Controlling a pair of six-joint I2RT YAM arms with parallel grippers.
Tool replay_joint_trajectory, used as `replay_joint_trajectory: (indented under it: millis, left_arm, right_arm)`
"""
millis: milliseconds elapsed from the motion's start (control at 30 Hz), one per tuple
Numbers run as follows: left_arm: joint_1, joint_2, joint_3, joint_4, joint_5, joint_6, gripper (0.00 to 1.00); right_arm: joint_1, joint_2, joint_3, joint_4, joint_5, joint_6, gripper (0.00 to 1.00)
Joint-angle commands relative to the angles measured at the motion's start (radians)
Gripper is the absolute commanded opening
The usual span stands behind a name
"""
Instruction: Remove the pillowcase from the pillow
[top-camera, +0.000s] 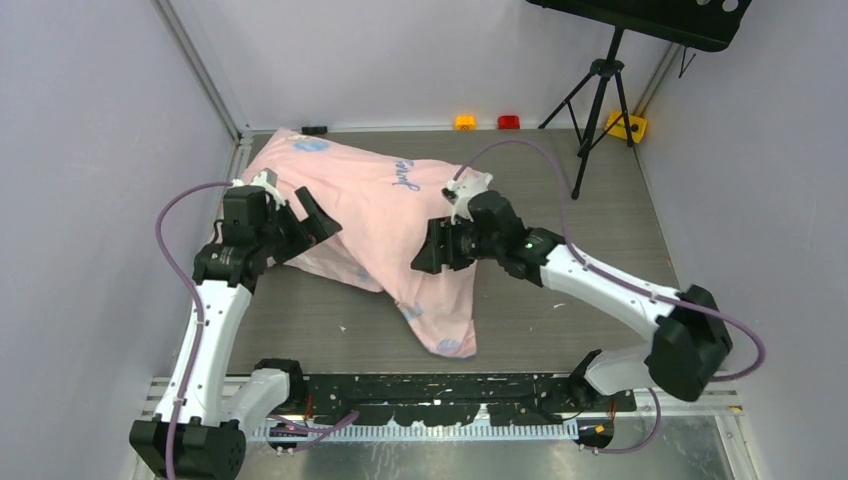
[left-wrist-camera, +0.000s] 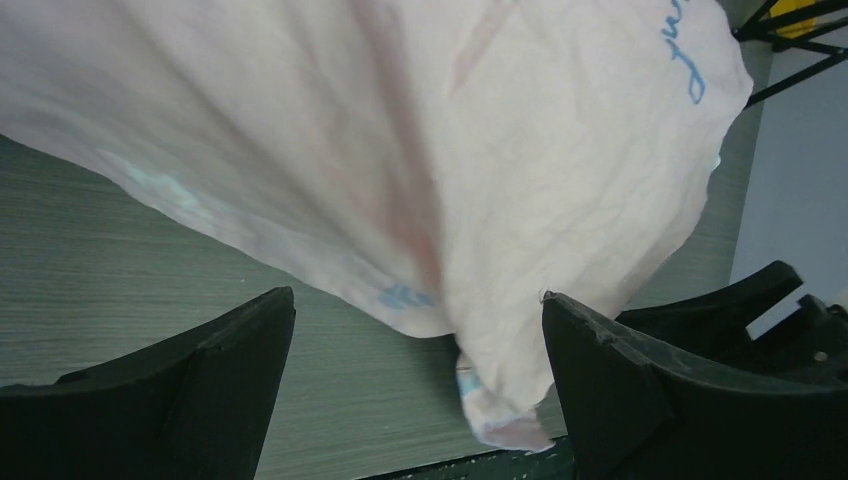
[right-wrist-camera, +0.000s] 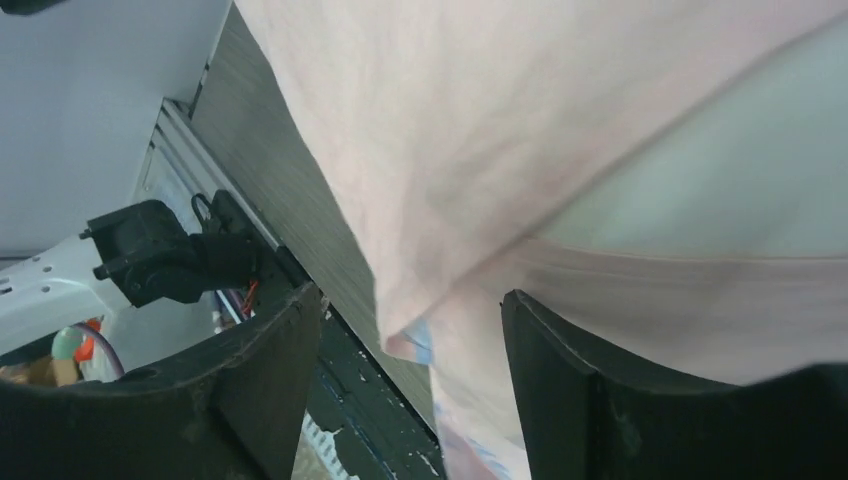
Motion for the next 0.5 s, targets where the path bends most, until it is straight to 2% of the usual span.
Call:
replay_joint_trajectory:
  millis: [0,133,233,467]
  left_arm:
    - [-0.063,-0.001,0.098,-0.062,0.017,0.06,0.96]
    - [-0.216,0.011,0.135,-0.087,-0.118,0.085,0.96]
    - [-0.352,0.039,0.156,-0.082,-0.213,0.098,0.95]
    - [-0.571,0.125,0.24,-0.078,-0.383,0.174,0.94]
  right_arm:
    - [-0.032,-0.169,0.036,-0.14,0.175,-0.074,0.76]
    - [-0.083,-0.239,0.03,-0.256,0.315,-0.065,0.78]
    - [-0.126,-0.302,-0.018,-0.267,0.402,-0.004,0.79]
    - [-0.206,-0.395,-0.065,-0.331,0.565,0.15,0.83]
